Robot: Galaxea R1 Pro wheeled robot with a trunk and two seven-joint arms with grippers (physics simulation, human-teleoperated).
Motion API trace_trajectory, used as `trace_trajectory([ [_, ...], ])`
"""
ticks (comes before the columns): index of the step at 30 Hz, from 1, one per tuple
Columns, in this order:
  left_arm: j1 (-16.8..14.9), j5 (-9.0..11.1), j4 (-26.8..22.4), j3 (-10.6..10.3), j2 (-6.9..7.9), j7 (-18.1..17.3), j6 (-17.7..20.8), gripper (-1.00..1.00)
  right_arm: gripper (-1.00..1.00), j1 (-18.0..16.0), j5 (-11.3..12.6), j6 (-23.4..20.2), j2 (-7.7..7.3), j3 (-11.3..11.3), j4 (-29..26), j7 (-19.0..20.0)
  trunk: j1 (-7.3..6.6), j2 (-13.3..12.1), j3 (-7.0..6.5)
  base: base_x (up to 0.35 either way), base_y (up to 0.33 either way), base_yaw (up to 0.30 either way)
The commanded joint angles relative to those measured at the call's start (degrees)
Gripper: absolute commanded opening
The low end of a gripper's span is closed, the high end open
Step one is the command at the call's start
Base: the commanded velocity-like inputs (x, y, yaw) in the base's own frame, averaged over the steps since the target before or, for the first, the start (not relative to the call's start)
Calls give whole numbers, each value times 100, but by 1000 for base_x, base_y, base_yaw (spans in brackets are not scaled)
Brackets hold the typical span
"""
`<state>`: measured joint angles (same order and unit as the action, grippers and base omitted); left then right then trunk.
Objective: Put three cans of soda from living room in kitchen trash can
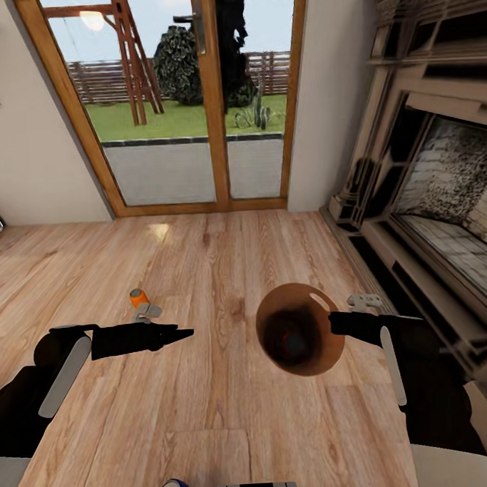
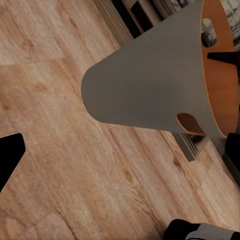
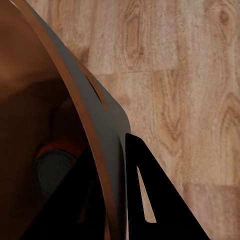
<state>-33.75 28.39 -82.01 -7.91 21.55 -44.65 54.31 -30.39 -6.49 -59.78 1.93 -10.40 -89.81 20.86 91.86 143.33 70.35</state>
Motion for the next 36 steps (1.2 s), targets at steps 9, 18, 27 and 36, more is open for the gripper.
trace_trajectory([
  [9, 0, 0, -1, 0, 1, 0, 1, 100, -100, -2, 165, -22, 1, 18, -2, 41, -1, 0, 5, 0, 0, 0],
  [18, 4, 0, 0, 0, -2, 0, -5, 100, -100, -2, 165, -9, 1, 3, -2, 41, -1, 0, 79, 0, 0, 0],
  [27, 0, 2, 0, 0, -2, 0, -8, 100, -100, -2, 165, -8, 1, 3, -2, 41, -1, 0, 162, 0, 0, 0],
  [36, 2, 5, 0, 0, -2, 0, -7, 100, -100, -2, 165, -8, 1, 2, -2, 41, -1, 0, 245, 0, 0, 0],
])
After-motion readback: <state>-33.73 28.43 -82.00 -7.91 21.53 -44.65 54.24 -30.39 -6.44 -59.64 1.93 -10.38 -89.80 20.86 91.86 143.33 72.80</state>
